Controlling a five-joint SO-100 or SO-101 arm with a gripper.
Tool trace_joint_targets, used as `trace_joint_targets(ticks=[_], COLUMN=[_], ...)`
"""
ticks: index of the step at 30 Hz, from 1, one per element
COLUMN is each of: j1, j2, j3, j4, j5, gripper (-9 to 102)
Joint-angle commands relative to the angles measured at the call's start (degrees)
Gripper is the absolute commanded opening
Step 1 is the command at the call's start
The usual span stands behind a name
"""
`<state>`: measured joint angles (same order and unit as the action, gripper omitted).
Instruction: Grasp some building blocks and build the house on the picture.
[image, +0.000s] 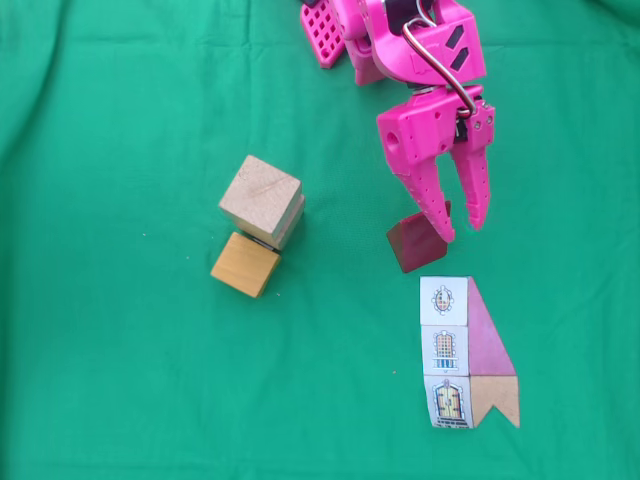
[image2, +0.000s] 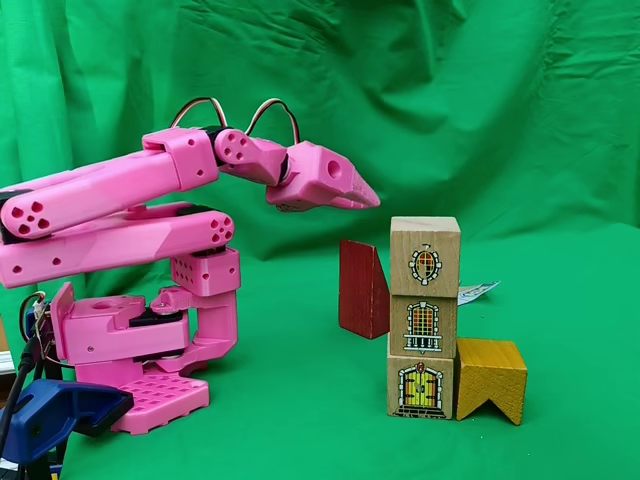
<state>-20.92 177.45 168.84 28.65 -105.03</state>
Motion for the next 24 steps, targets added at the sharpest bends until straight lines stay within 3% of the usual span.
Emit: trace_joint_targets(ticks=[1, 14, 24], j1=[0.6, 2.1, 6.9], j2=[0.4, 4.3, 5.0], j3=[-0.2, -0.2, 5.4], j4=[-0.6, -0.4, -0.8], j5=[0.4, 0.4, -0.4], gripper=[16, 28, 29])
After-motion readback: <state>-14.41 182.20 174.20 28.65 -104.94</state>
